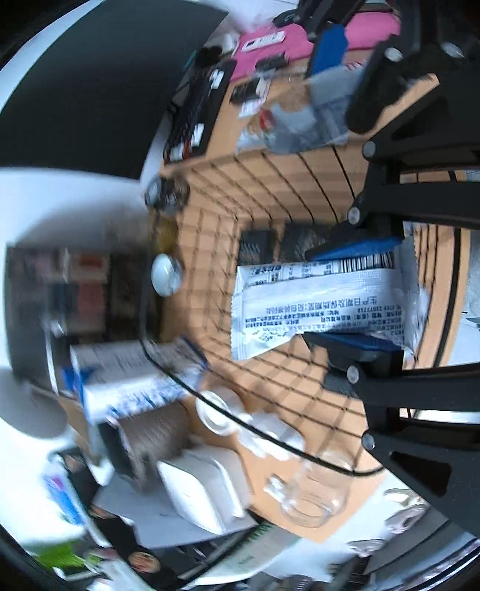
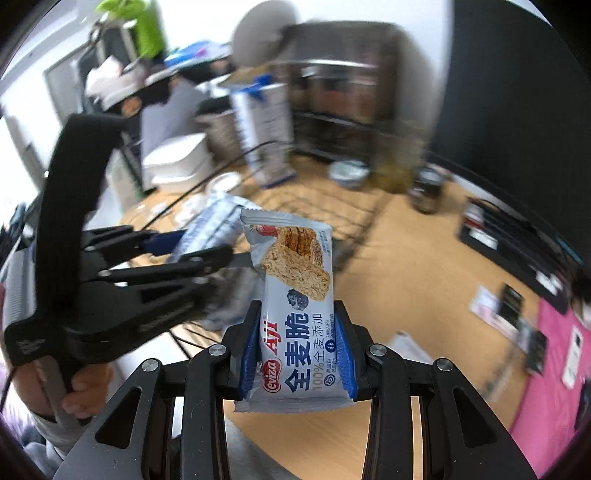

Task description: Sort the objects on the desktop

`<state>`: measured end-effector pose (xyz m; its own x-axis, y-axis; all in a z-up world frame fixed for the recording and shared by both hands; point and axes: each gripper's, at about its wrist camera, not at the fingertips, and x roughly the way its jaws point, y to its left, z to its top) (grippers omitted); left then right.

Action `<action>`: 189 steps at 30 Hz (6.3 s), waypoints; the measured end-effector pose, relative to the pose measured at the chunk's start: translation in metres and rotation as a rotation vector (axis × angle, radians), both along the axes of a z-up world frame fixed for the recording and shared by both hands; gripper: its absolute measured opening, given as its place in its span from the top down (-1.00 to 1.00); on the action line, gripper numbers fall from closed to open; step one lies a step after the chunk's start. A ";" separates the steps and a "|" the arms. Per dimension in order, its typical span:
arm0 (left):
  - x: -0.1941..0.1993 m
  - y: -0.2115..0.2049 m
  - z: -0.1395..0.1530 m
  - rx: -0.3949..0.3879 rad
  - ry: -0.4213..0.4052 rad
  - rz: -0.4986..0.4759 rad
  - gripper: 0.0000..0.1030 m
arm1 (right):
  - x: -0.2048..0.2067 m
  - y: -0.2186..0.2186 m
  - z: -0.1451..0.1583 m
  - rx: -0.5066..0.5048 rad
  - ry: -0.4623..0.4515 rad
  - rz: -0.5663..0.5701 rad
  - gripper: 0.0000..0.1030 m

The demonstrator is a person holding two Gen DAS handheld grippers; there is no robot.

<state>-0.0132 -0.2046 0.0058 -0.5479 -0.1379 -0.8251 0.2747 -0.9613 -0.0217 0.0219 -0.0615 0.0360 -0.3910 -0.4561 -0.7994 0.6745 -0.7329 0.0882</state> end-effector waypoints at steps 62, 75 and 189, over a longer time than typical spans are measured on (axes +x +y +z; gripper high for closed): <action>-0.144 0.247 -0.040 0.026 -0.070 -0.437 -0.40 | -0.132 0.329 -0.088 0.034 -0.113 -0.677 -0.08; -0.233 0.299 -0.075 0.030 -0.171 -0.446 -0.40 | -0.174 0.335 -0.111 0.033 -0.164 -0.628 -0.08; -0.043 0.218 -0.084 0.042 -0.221 -0.411 -0.28 | -0.011 0.311 -0.120 0.128 -0.150 -0.662 0.63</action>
<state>-0.0562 0.0132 -0.0779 -0.3602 0.0899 -0.9285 -0.1267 -0.9908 -0.0468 0.0106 0.2493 -0.0836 -0.4358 -0.0580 -0.8982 0.0685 -0.9972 0.0311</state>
